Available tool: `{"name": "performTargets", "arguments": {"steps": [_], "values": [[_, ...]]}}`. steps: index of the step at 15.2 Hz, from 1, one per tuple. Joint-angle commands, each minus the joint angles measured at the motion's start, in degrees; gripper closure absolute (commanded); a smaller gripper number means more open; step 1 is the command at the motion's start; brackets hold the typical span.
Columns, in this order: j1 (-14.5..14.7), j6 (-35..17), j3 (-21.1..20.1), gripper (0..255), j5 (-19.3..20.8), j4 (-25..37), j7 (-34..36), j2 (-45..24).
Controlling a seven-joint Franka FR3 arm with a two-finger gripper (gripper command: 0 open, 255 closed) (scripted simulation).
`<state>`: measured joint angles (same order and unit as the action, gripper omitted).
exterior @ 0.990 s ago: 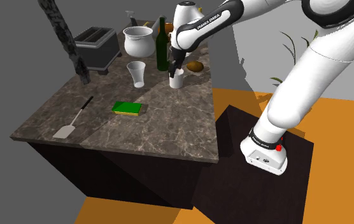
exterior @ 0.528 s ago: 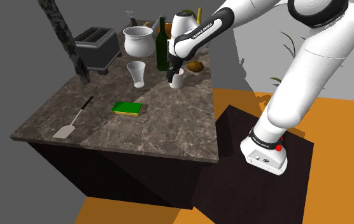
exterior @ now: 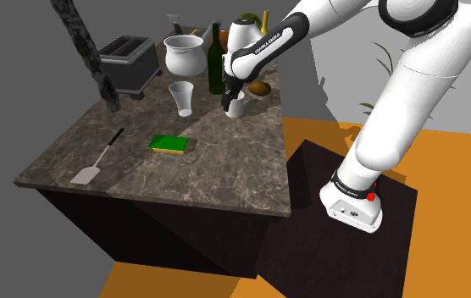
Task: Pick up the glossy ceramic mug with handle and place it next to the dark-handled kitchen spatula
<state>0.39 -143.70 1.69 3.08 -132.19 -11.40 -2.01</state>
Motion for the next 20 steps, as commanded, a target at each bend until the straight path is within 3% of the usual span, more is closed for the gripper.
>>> {"name": "performTargets", "arguments": {"steps": [1,10,20], "values": [[0.0,0.0,0.0,255,0.0,0.0,0.0,0.0],[0.0,0.0,0.0,255,0.0,0.0,0.0,0.0],[0.1,7.7,-0.1,255,-0.2,3.2,-0.4,4.5]]}}
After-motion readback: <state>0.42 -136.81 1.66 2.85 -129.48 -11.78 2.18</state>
